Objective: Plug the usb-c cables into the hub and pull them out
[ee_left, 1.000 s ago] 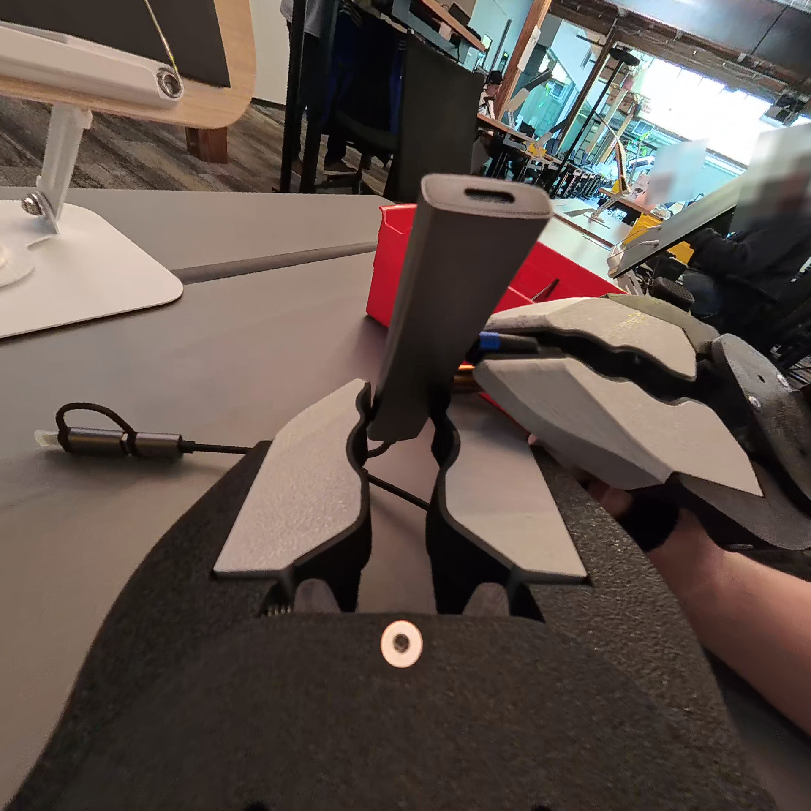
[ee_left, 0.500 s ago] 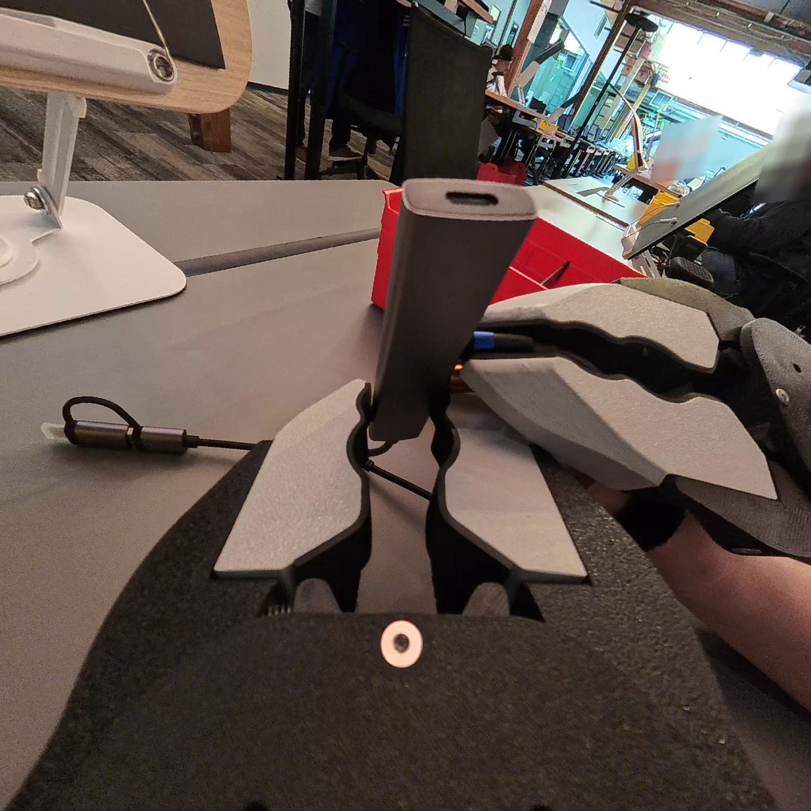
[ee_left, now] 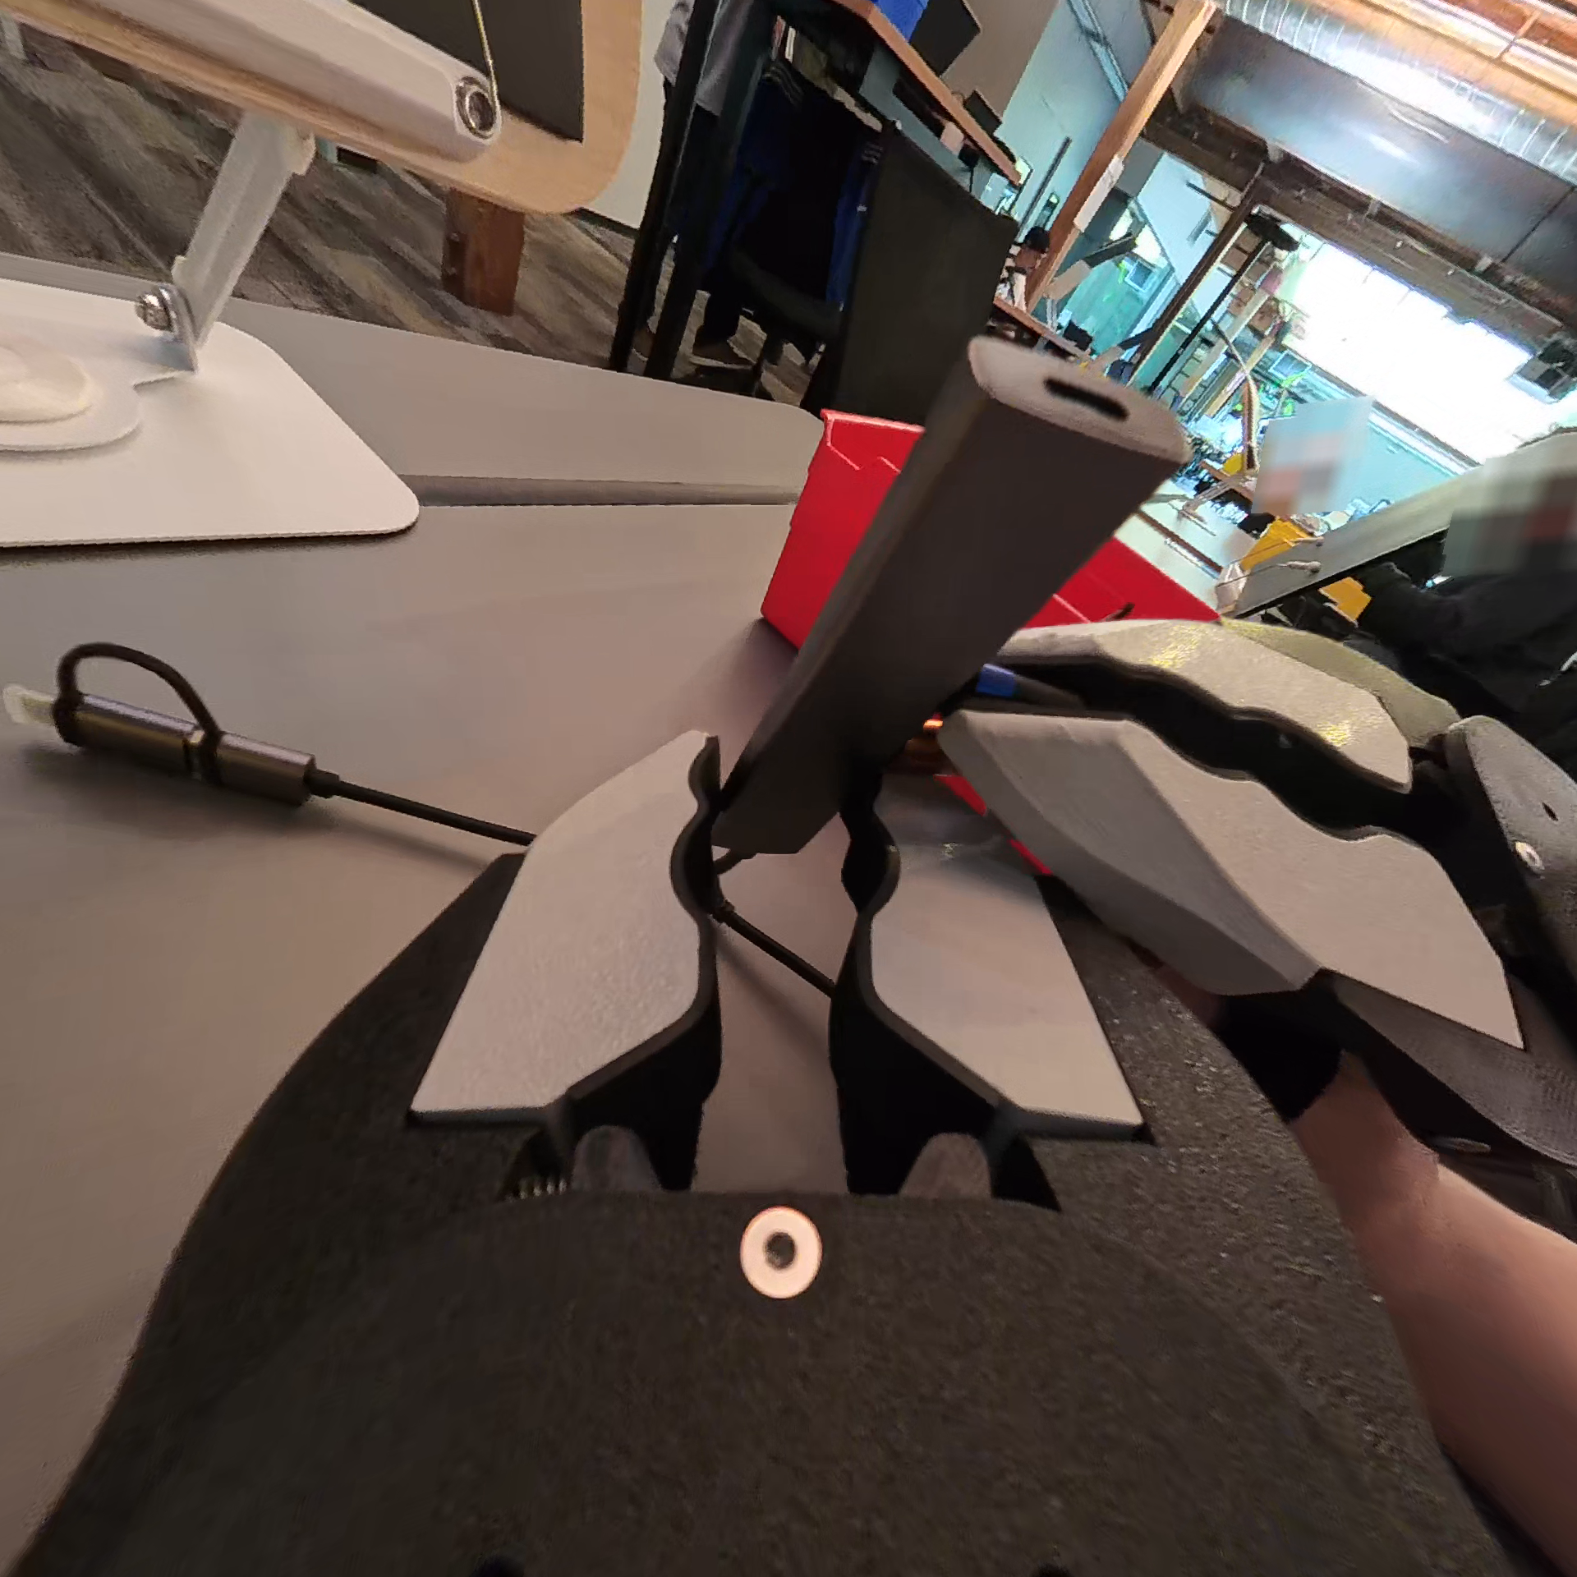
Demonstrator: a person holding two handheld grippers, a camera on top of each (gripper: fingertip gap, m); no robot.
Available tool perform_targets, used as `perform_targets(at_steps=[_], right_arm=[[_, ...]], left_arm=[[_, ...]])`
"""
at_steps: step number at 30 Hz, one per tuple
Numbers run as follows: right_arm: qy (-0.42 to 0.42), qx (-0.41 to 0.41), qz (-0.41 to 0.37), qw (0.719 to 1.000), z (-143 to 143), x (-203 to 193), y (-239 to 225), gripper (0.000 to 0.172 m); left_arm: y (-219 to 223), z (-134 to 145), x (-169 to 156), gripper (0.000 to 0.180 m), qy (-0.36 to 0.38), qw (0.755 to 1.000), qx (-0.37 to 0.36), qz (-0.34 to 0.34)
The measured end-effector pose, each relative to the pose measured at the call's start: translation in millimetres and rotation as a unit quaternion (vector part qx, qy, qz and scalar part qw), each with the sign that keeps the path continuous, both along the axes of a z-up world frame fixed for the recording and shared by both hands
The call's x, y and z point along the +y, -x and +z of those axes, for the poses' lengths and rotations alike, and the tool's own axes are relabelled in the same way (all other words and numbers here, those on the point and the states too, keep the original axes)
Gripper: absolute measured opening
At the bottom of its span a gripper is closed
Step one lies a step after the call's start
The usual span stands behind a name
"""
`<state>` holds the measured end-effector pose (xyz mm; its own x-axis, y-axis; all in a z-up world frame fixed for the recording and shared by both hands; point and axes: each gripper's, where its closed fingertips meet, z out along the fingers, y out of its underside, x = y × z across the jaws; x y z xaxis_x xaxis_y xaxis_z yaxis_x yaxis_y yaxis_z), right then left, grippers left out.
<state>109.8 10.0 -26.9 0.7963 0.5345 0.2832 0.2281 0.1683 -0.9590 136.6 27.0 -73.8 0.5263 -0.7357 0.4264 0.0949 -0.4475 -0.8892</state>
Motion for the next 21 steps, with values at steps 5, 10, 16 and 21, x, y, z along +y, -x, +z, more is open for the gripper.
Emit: perform_targets(at_steps=[5,10,16,21], right_arm=[[-0.063,-0.015,-0.015,0.998,19.4,-24.1,-14.4,0.008],[-0.049,0.035,-0.027,0.998,21.1,-13.1,-32.7,0.008],[-0.048,0.010,-0.010,0.999,16.3,-16.7,-22.9,0.008],[-0.067,0.025,0.006,0.997,31.9,-26.7,-25.7,0.008]], left_arm=[[74.3,9.5,44.6,0.025,0.103,0.970,-0.195,0.105],[49.8,33.6,25.5,0.025,-0.015,0.996,-0.076,0.035],[26.3,20.1,22.2,0.025,-0.027,0.998,-0.048,0.000],[31.7,29.5,21.0,0.025,-0.064,0.996,-0.068,-0.006]])
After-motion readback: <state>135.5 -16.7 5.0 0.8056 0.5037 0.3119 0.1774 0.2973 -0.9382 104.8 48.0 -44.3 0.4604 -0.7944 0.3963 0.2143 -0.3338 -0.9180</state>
